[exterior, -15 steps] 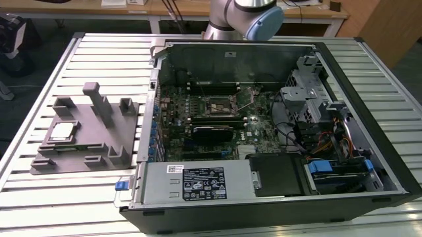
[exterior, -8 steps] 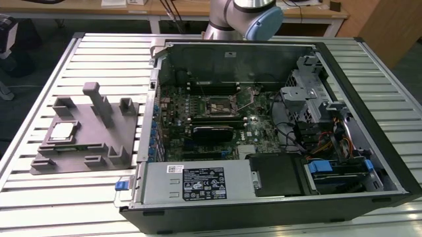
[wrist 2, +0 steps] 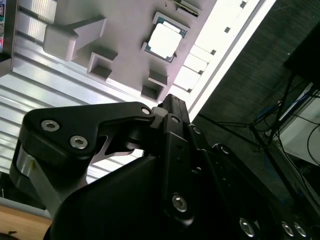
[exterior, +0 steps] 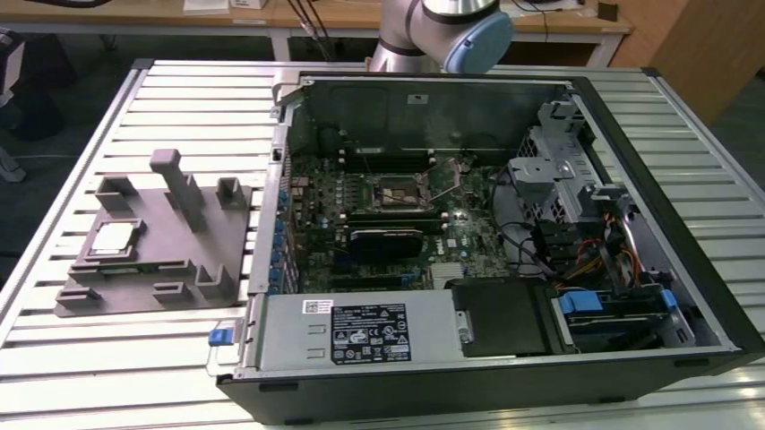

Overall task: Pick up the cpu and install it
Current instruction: 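Pick up the cpu and move it towards the insertion slot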

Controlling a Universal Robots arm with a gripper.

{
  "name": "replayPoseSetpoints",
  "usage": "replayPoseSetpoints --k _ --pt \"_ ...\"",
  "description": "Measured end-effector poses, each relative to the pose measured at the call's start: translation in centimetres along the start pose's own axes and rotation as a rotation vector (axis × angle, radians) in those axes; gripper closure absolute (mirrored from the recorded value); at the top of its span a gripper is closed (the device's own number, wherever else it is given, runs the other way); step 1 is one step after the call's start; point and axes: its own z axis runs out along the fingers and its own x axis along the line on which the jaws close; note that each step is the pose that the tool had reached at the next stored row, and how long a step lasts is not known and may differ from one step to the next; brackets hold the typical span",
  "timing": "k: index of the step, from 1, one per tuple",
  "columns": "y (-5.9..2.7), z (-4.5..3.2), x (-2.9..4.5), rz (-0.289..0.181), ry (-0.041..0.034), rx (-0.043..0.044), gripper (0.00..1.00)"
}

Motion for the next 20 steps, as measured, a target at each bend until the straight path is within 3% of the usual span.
replayPoseSetpoints --k 5,11,15,16,20 --pt "-0.33 0.28 0.04 -0.007 0.0010 -0.0043 0.89" --pt "-0.37 0.77 0.05 -0.104 0.0058 -0.0062 0.89" --pt "-0.44 1.28 0.06 -0.119 0.0044 -0.0067 0.89" --pt "-0.51 1.58 0.06 -0.119 0.0027 -0.0067 0.77" --pt "-0.60 2.22 0.07 -0.119 0.0023 -0.0068 0.65"
